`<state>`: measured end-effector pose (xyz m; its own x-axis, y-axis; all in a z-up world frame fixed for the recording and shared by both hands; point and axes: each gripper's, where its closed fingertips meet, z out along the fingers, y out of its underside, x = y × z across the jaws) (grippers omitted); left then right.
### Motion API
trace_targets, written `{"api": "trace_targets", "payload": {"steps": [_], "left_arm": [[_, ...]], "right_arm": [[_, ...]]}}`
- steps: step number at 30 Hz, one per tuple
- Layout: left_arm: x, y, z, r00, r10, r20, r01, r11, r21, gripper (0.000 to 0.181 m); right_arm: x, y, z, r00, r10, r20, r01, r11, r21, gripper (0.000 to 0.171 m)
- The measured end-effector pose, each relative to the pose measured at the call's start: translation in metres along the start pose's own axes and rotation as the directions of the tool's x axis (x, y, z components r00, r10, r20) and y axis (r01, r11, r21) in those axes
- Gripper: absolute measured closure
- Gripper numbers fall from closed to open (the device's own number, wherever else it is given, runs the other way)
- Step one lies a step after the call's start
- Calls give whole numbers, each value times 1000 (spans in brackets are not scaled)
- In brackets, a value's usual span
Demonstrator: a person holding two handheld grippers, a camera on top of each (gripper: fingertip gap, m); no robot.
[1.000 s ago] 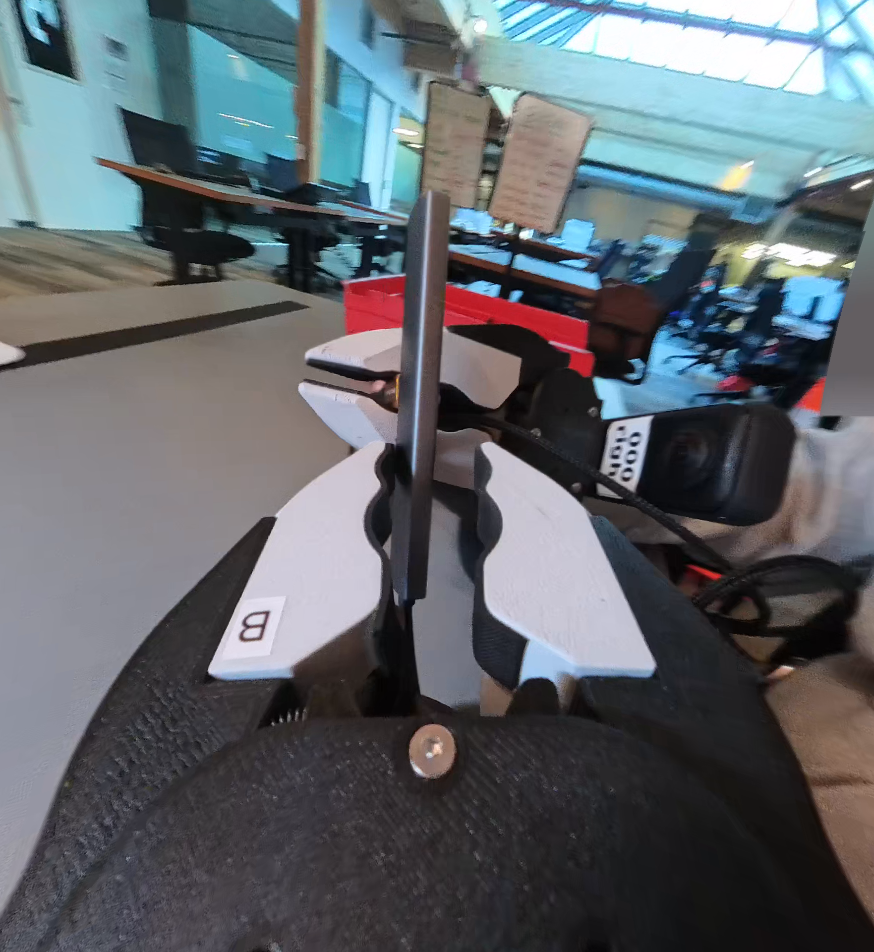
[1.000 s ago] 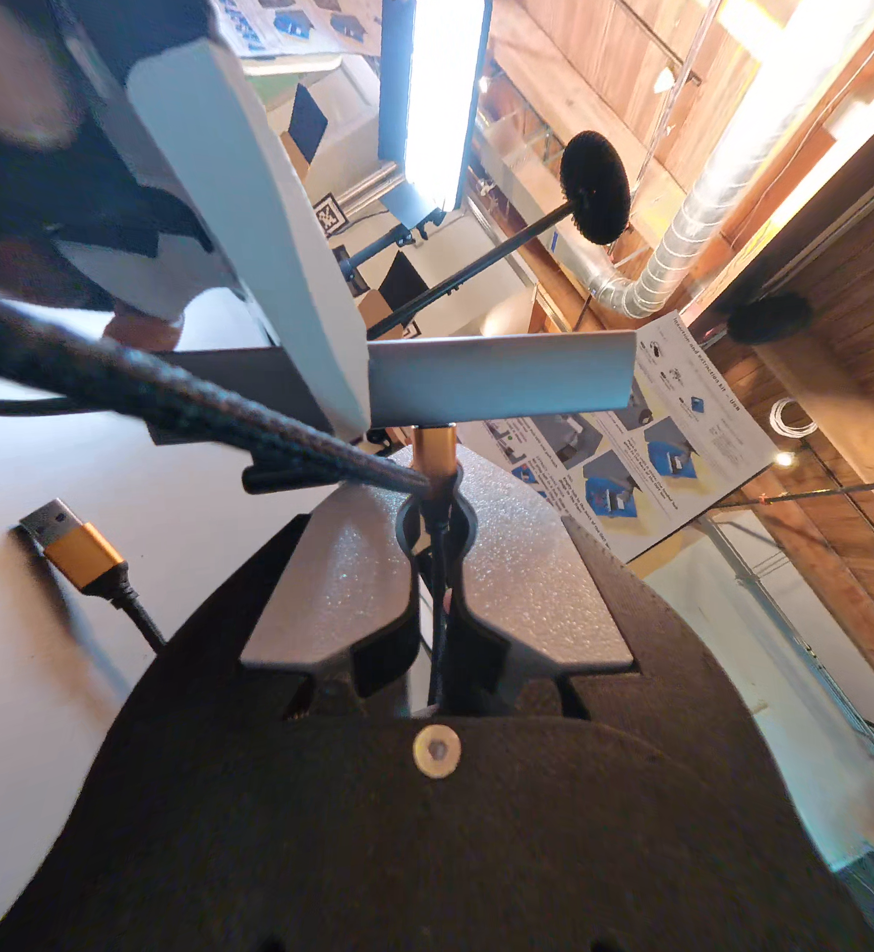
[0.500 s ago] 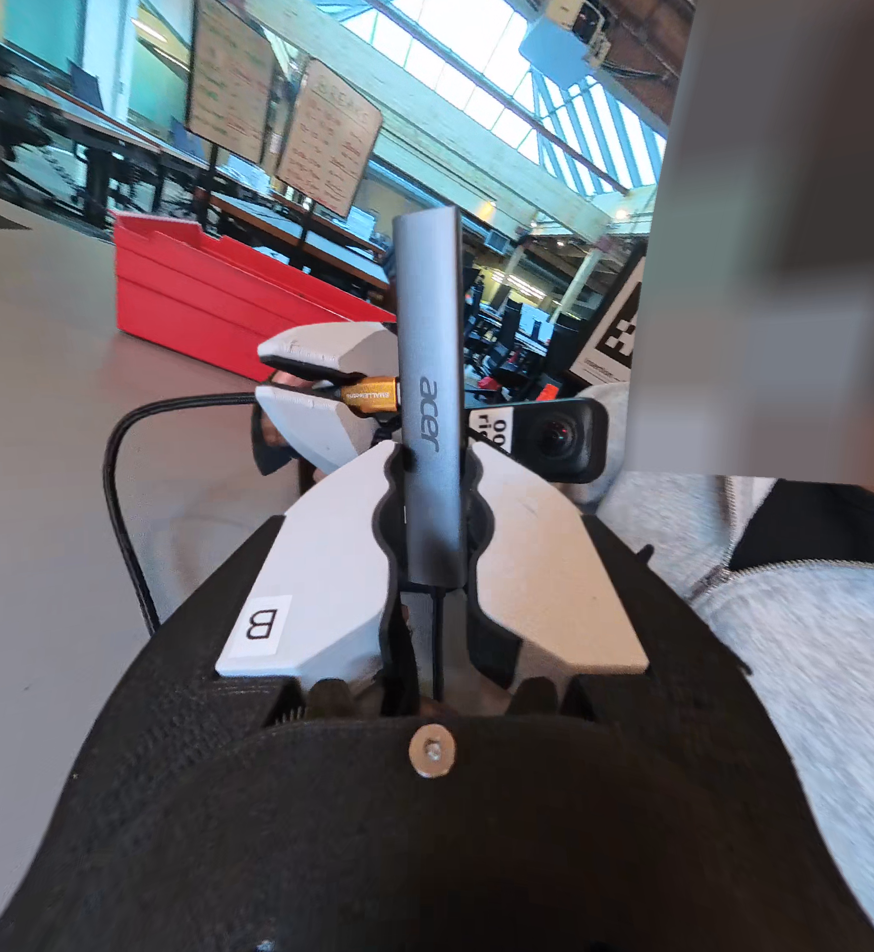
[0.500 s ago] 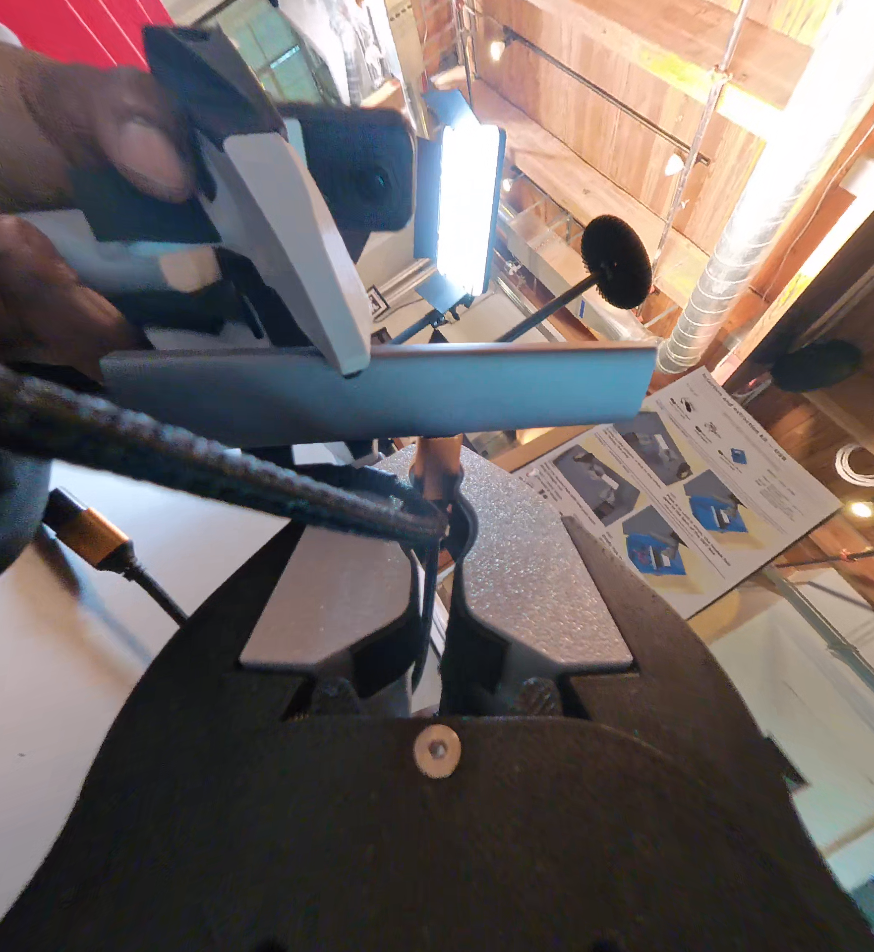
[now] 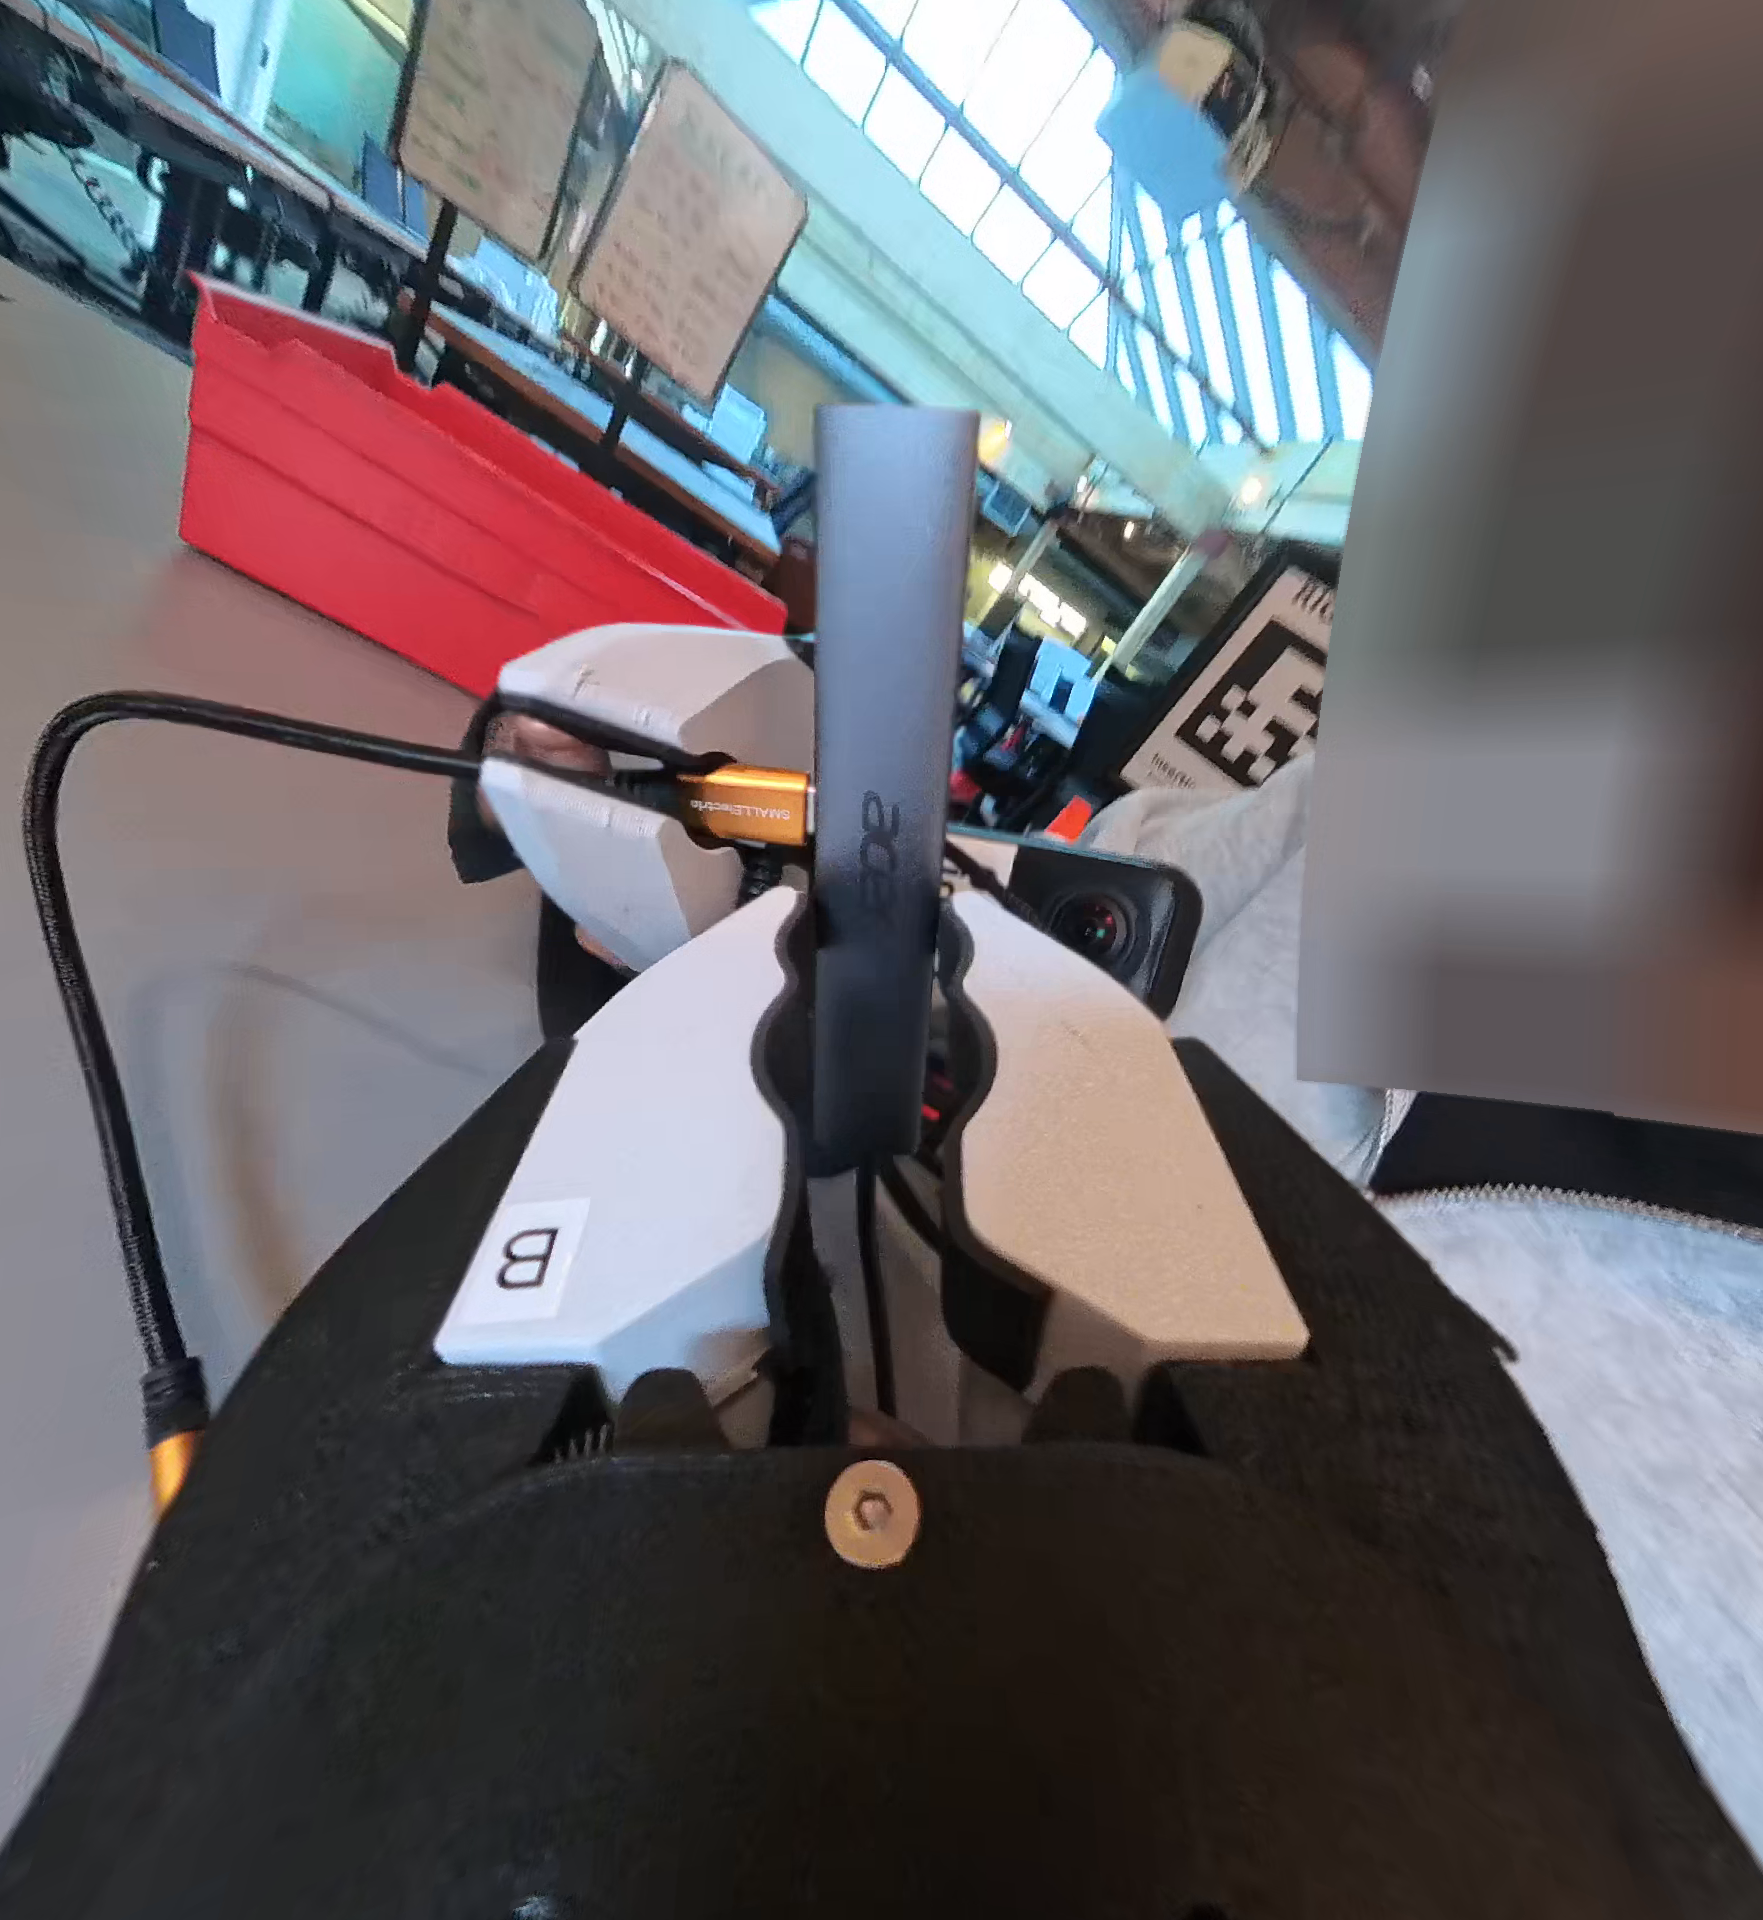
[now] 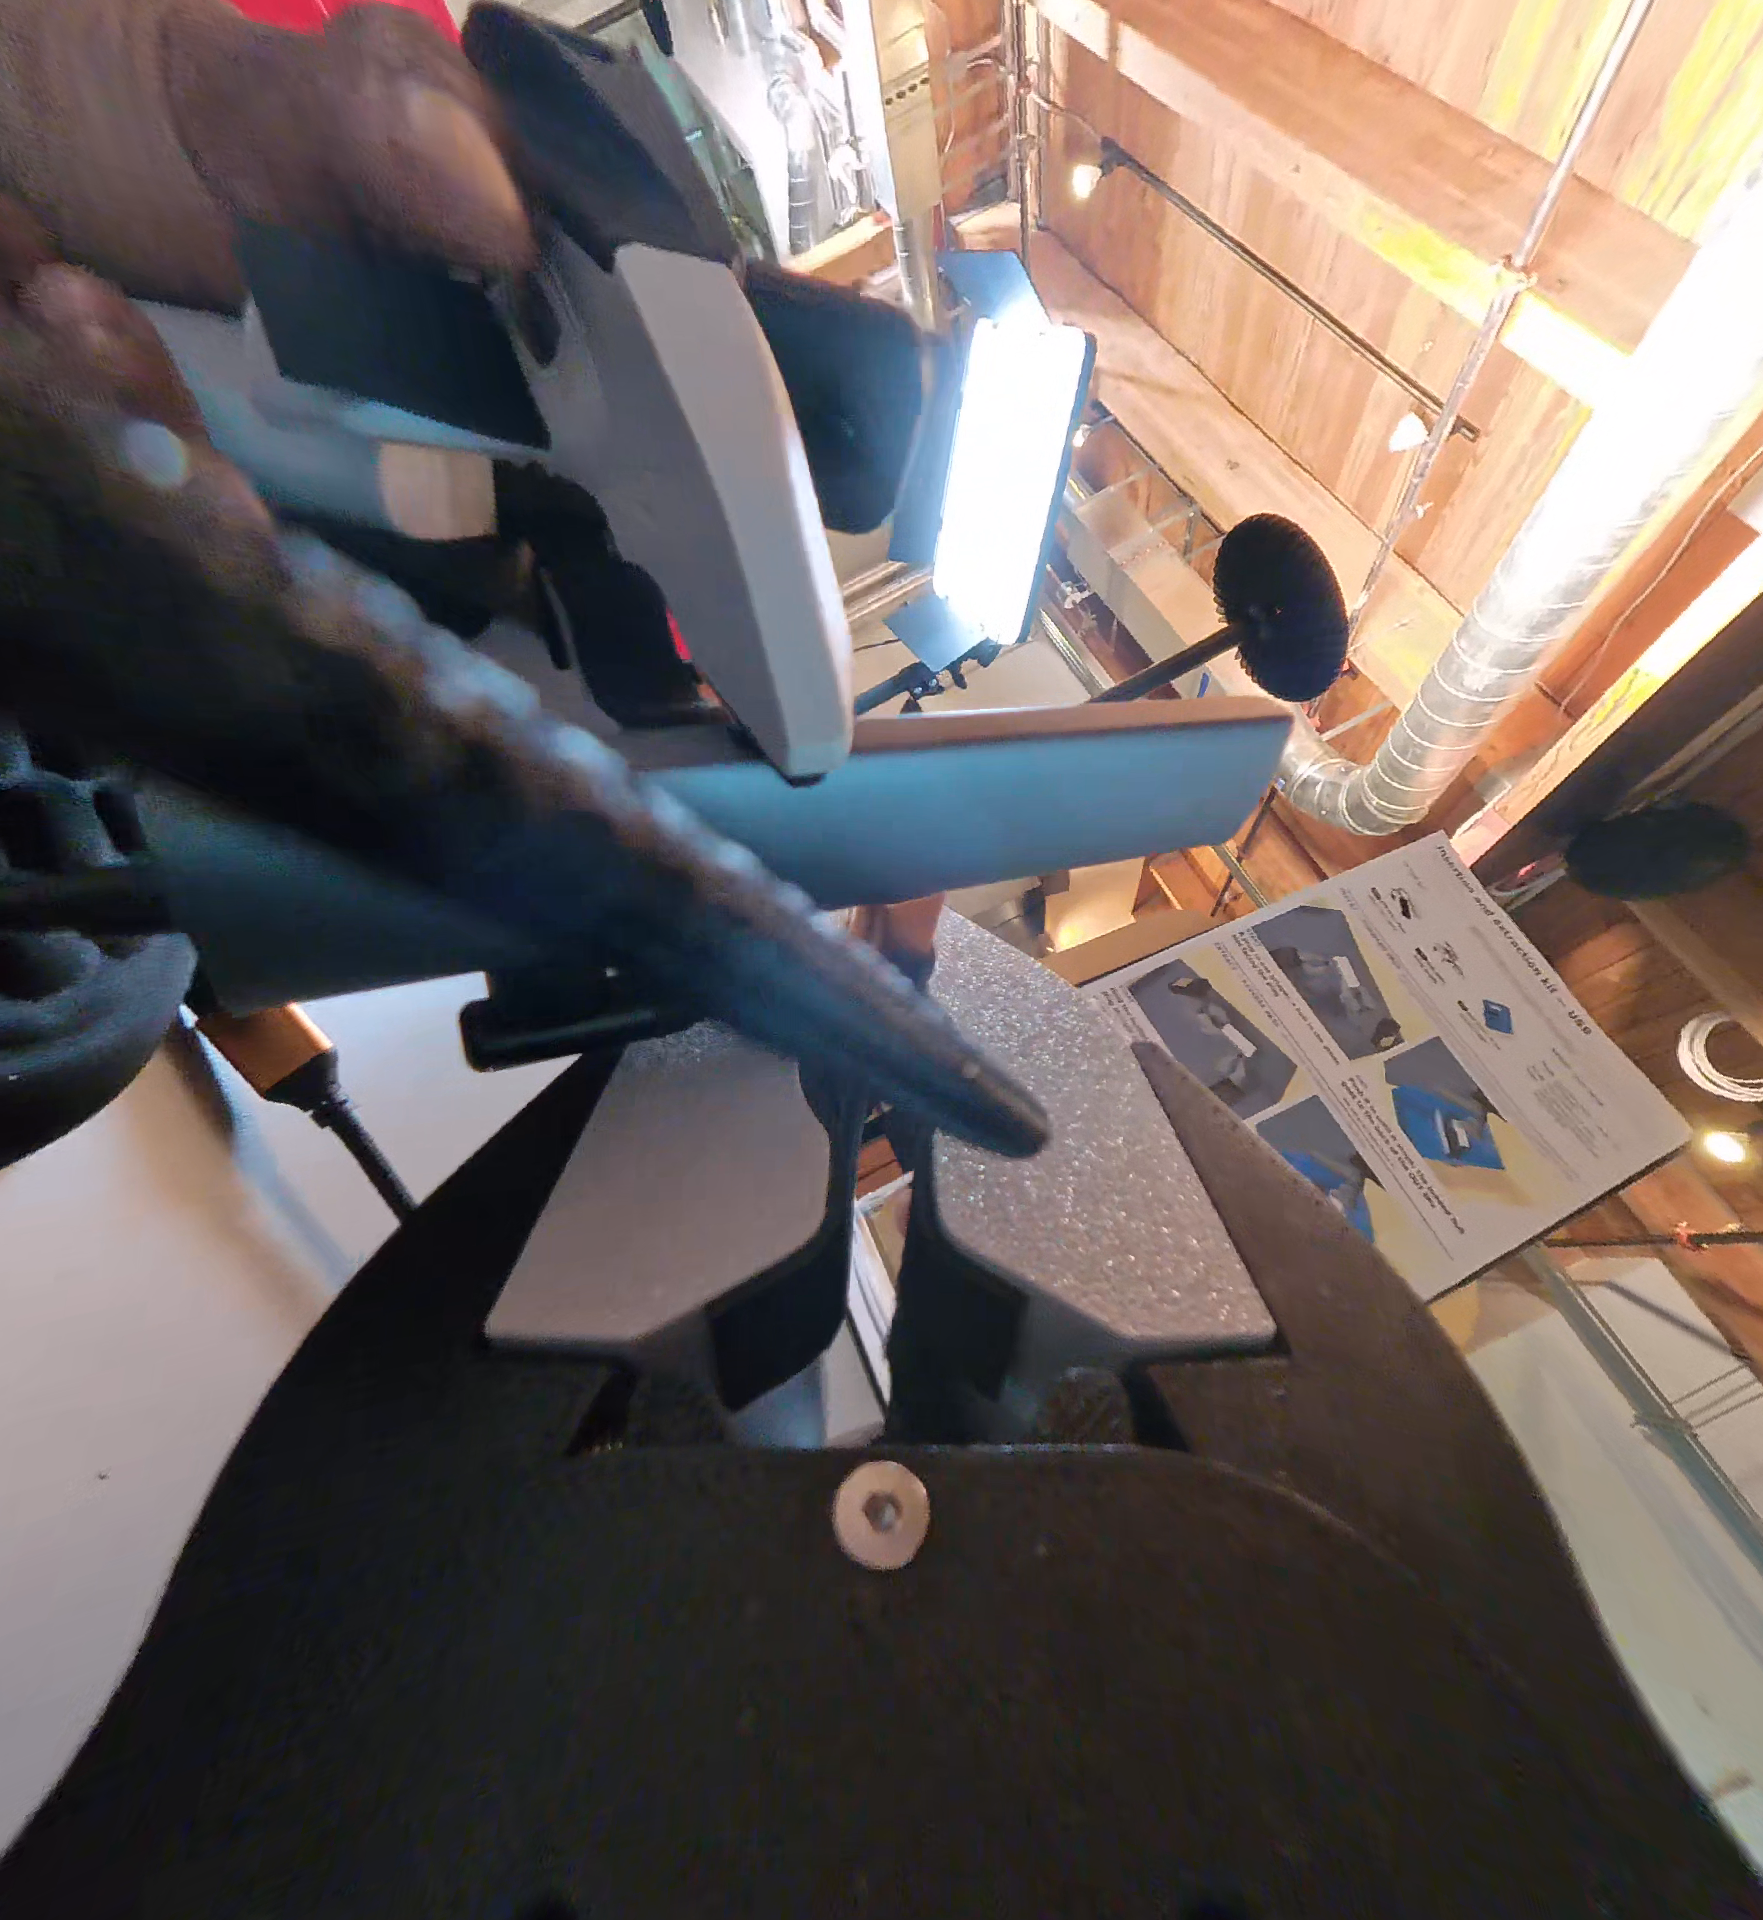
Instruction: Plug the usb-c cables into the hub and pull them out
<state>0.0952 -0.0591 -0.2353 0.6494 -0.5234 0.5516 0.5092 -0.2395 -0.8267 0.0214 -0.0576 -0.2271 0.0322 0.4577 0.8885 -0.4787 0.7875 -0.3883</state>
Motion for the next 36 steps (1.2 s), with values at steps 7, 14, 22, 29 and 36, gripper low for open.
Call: {"api": "trace_targets", "payload": {"steps": [7,14,22,29,36], "left_arm": [[6,-8,4,994,-87,-68,94,990,107,158],[1,-5,3,992,92,90,-102,988,114,160],[-14,-6,-3,968,121,218,-149,982,118,159],[-19,-12,-8,929,201,311,-250,960,126,158],[-5,-47,-40,923,222,315,-337,861,380,159]], "right_arm": [[7,-2,-1,999,34,-35,-34,999,8,167],[-2,3,3,998,62,18,-61,998,-12,167],[-15,21,9,986,139,88,-131,987,-89,167],[-27,30,16,933,326,155,-298,938,-178,167],[13,70,18,865,499,-58,-496,829,-258,171]]}}
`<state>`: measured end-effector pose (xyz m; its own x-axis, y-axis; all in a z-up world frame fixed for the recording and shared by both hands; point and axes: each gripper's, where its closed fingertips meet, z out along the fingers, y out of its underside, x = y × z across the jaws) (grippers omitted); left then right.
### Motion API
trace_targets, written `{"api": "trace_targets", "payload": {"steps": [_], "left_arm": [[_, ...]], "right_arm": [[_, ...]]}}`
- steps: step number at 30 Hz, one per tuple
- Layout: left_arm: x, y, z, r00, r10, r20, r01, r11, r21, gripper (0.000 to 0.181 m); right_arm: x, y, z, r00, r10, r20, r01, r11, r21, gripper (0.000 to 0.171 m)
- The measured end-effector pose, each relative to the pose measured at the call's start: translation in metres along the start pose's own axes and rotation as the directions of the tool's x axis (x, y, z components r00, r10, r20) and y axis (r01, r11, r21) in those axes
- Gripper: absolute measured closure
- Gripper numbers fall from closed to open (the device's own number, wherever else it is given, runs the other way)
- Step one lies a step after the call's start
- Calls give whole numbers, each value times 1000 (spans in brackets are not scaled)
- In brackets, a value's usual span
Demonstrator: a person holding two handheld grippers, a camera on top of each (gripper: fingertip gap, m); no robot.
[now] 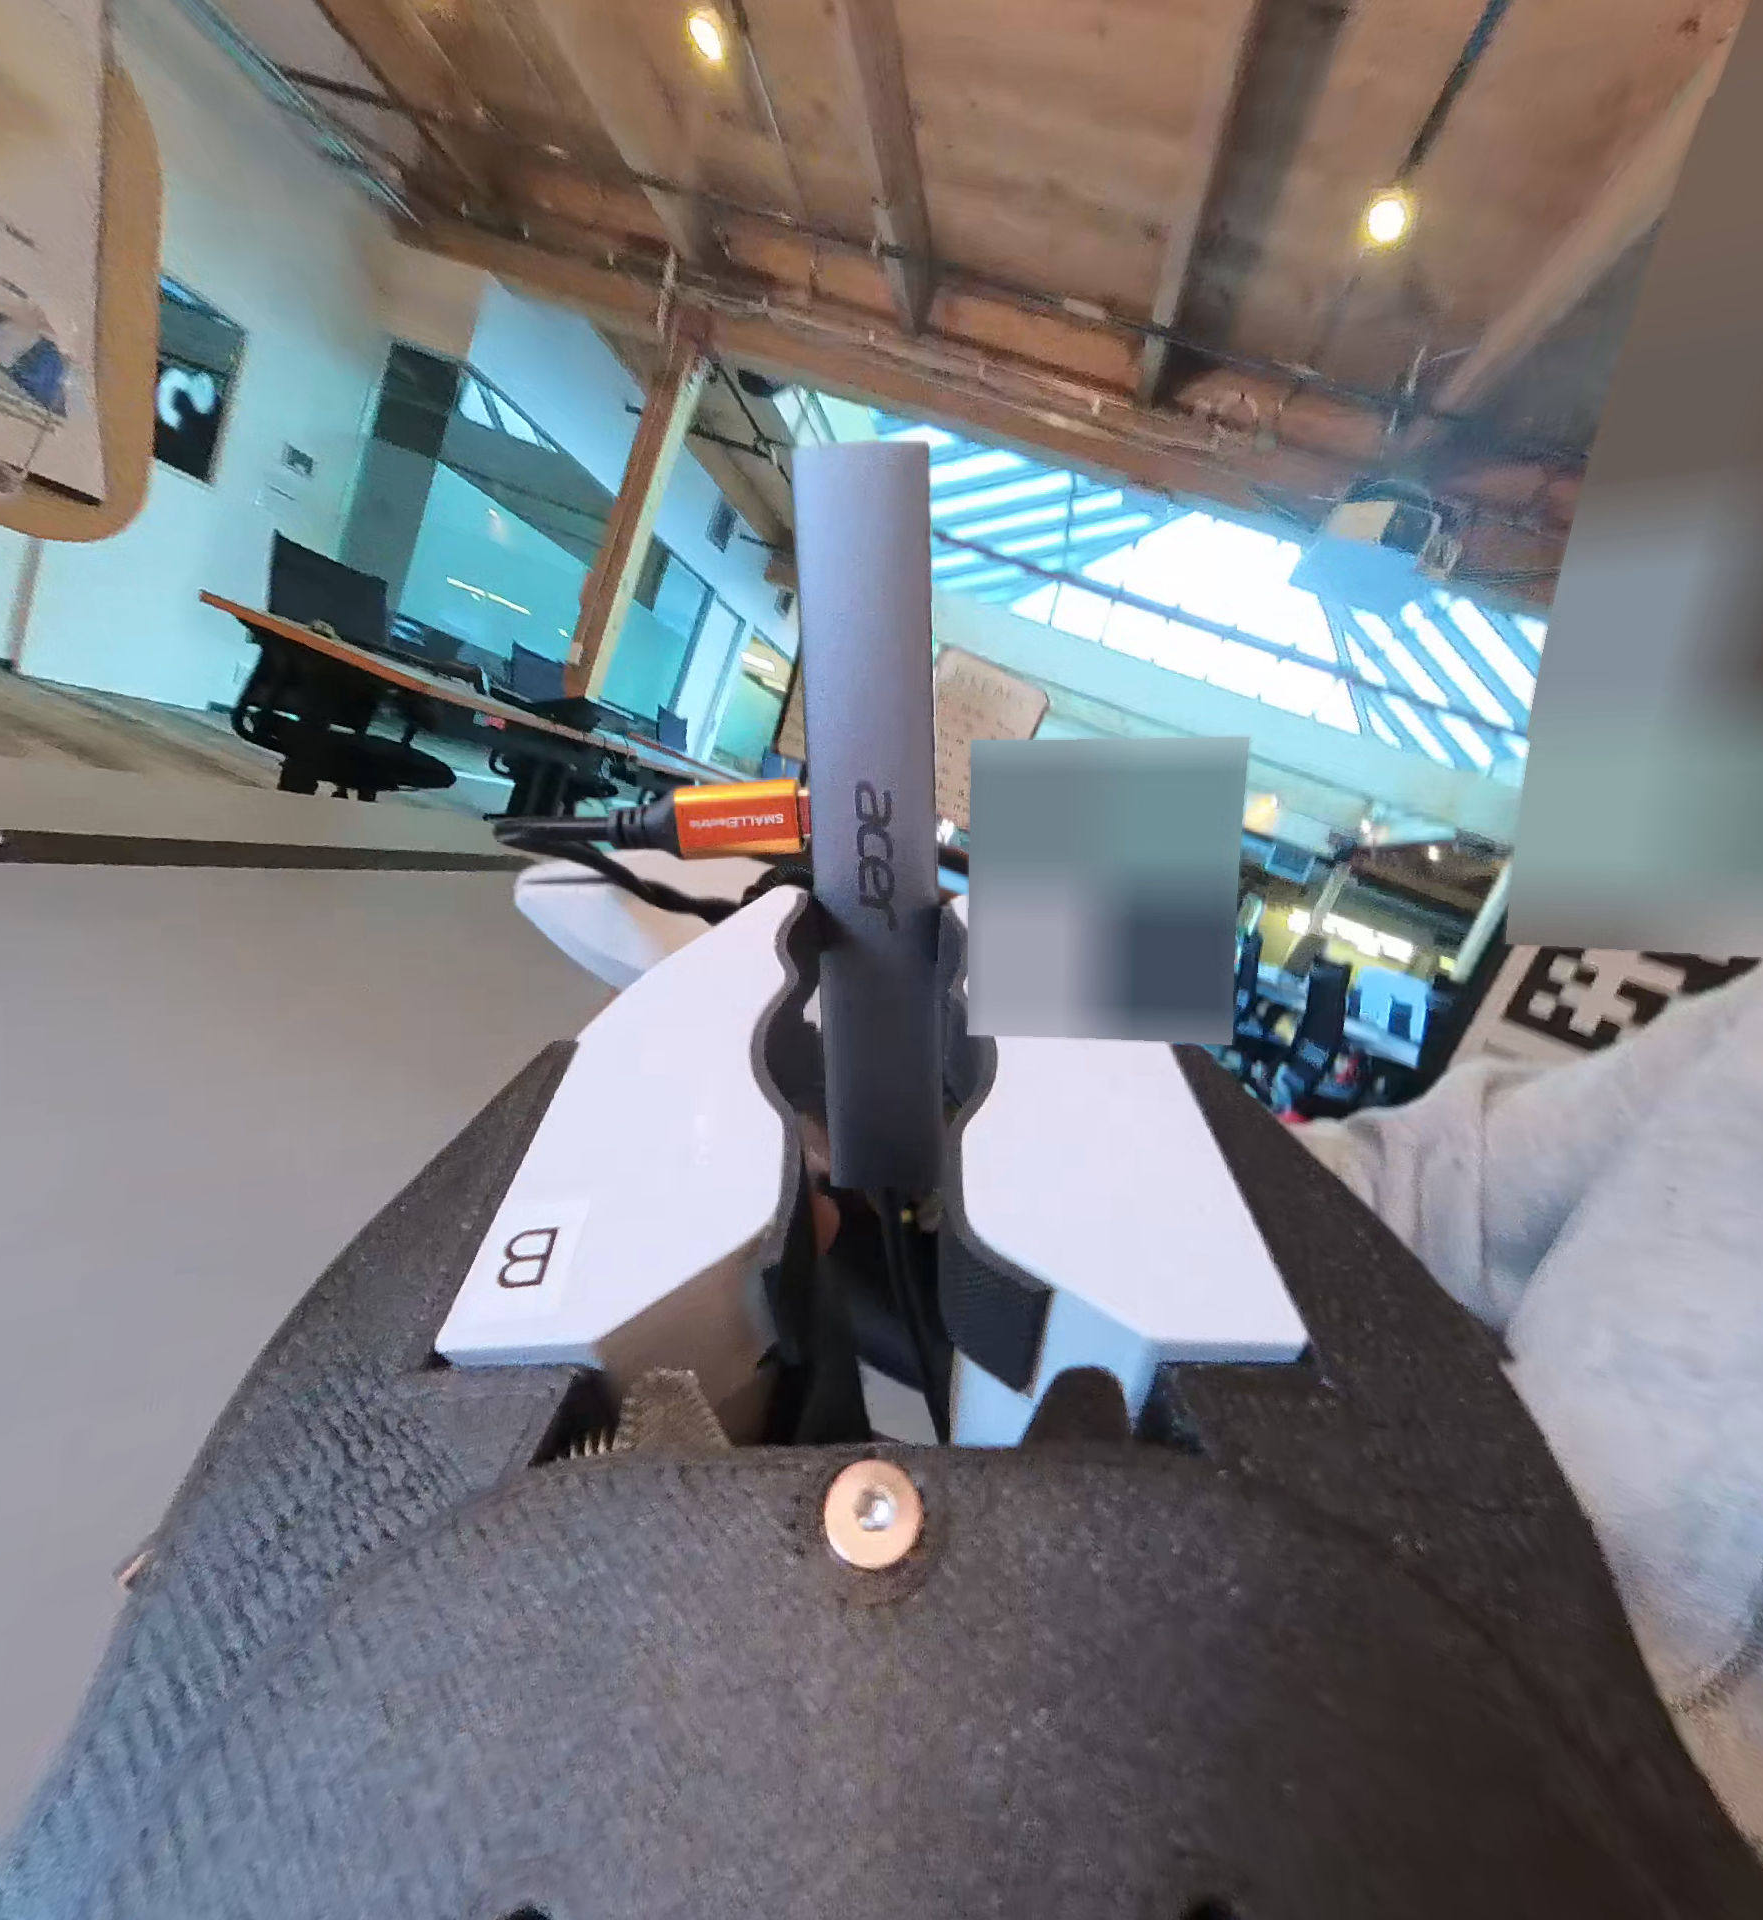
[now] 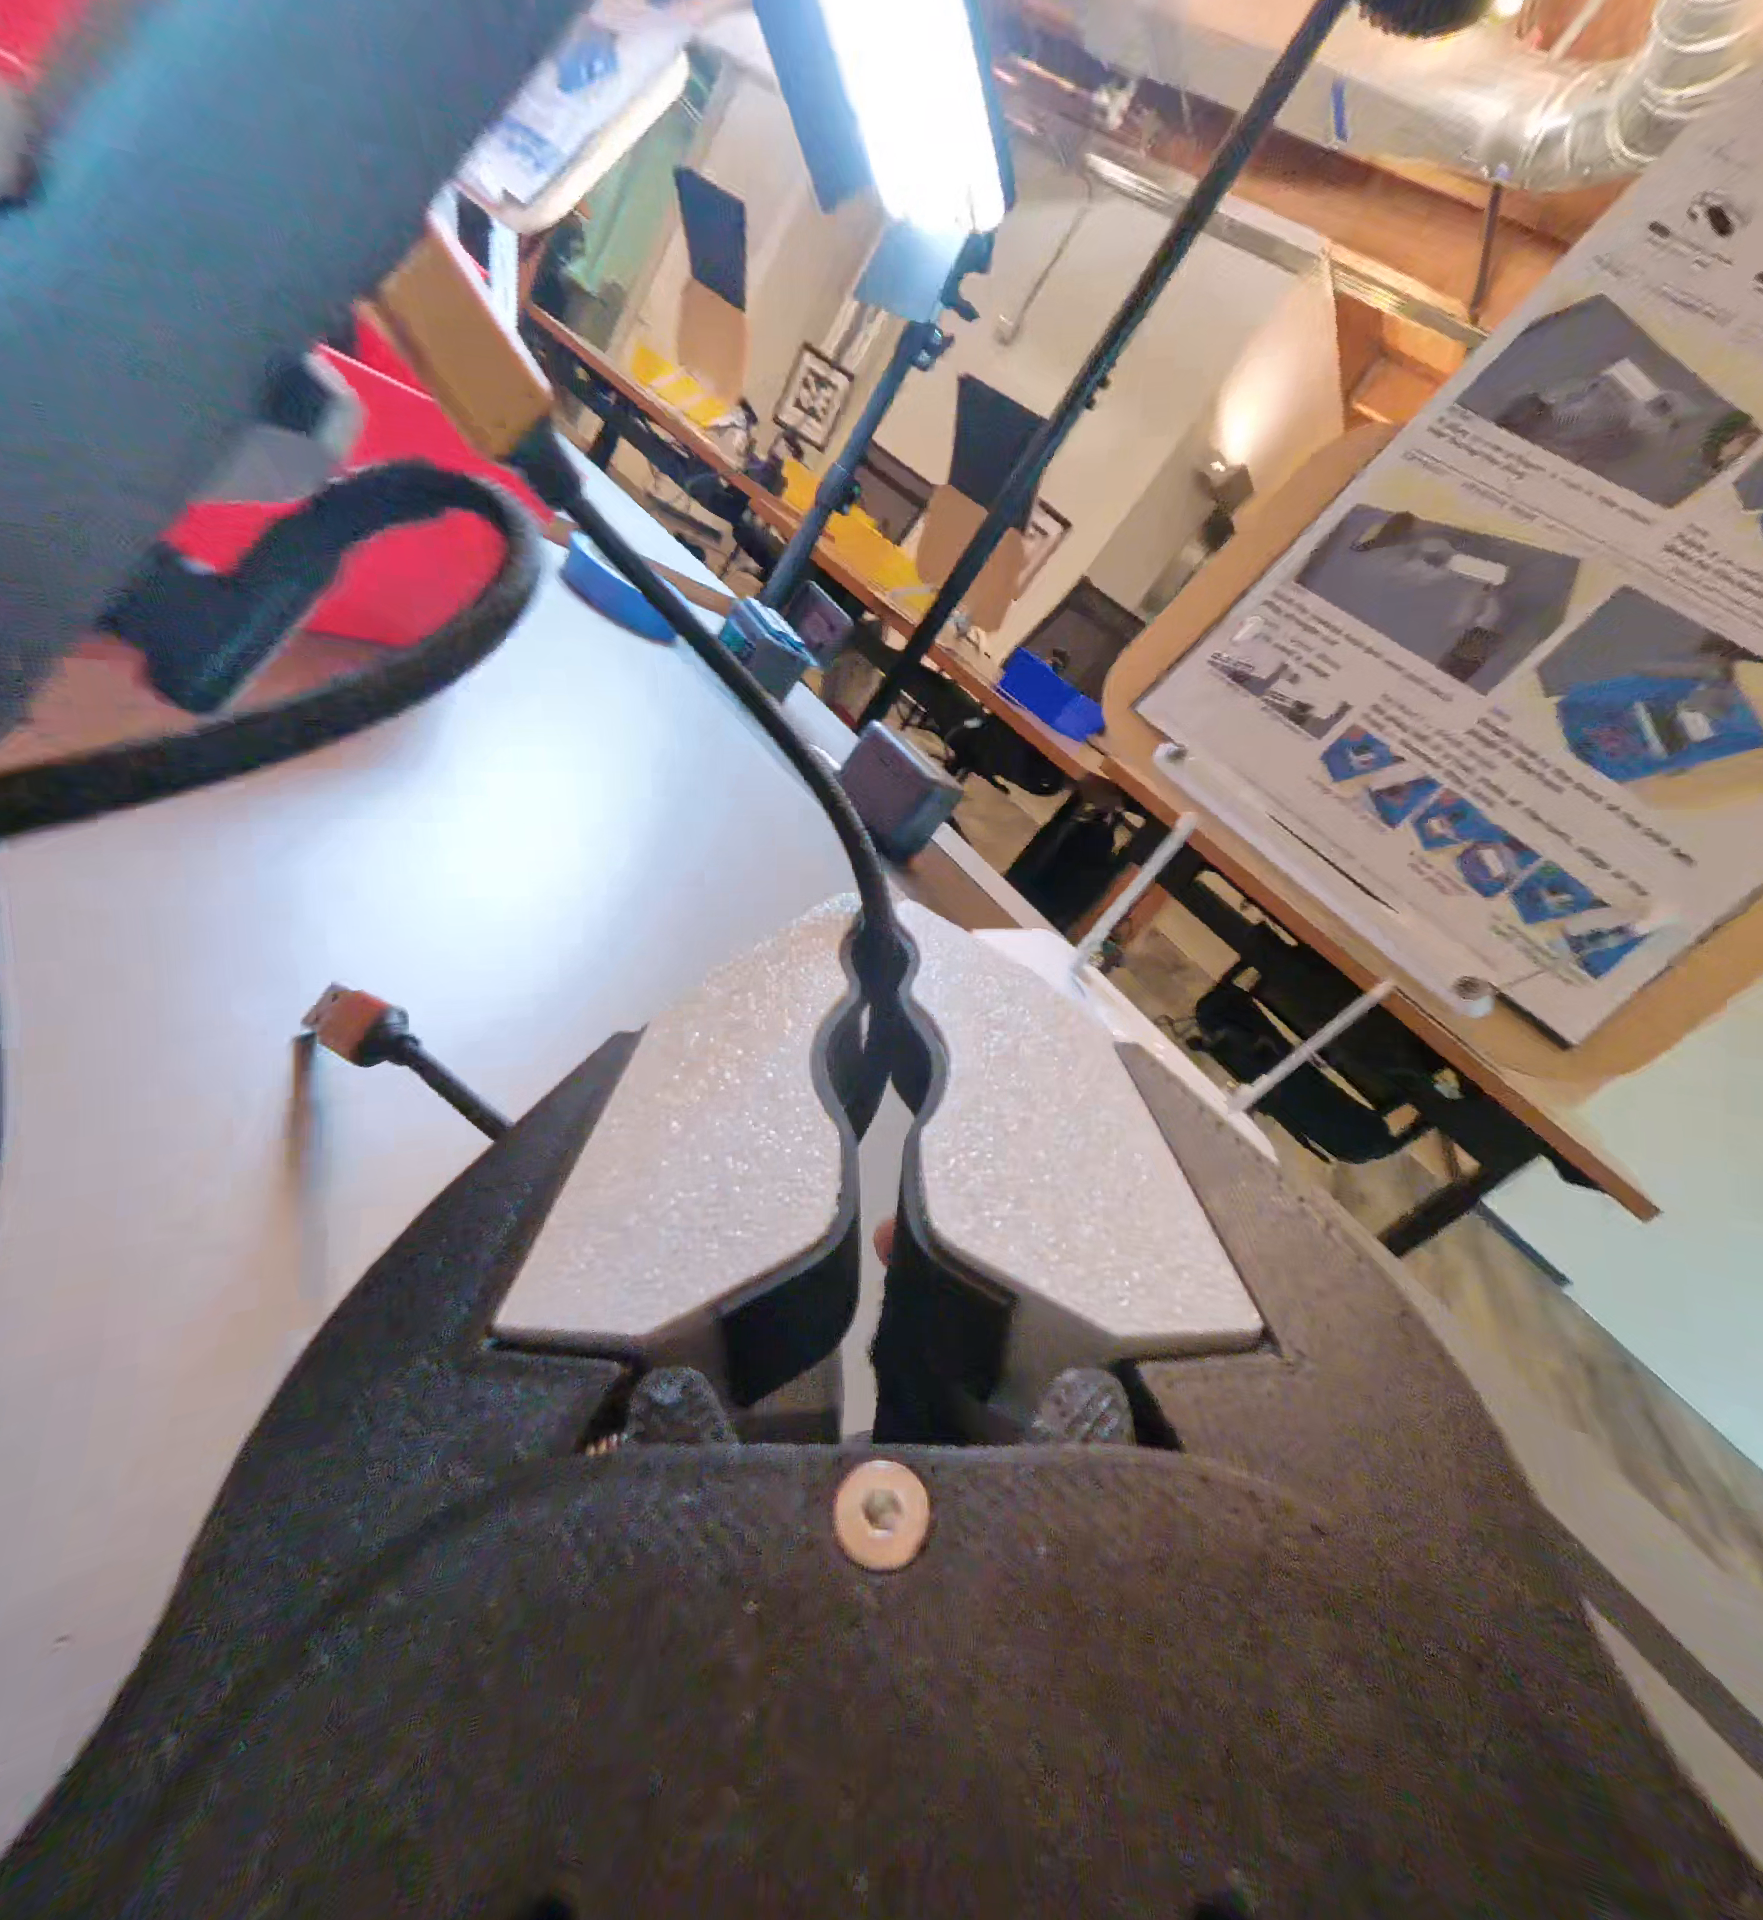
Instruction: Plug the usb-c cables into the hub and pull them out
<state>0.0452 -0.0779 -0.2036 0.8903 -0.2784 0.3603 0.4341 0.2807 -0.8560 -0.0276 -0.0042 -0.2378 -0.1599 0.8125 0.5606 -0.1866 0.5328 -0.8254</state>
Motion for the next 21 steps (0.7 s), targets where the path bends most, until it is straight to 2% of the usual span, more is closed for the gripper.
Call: {"api": "trace_targets", "payload": {"steps": [2,5,13,15,19,21], "left_arm": [[4,3,4,999,25,-27,-26,999,-20,159],[3,4,2,999,-4,-38,3,1000,-22,159],[20,-8,-8,977,-98,-192,110,993,49,159],[26,-8,-9,955,-151,-254,166,986,35,159],[41,-6,-10,903,-212,-373,223,975,-14,159],[50,-2,-10,878,-223,-423,222,974,-52,159]], "right_arm": [[13,1,-3,999,32,-33,-32,999,0,171],[15,1,-11,998,69,-1,-69,997,36,171],[8,-27,-29,994,-108,2,106,980,166,171],[2,-40,-36,988,-151,44,137,964,226,143],[-17,-71,-55,961,-151,231,76,949,306,134],[-27,-79,-60,932,-208,297,113,945,308,134]]}}
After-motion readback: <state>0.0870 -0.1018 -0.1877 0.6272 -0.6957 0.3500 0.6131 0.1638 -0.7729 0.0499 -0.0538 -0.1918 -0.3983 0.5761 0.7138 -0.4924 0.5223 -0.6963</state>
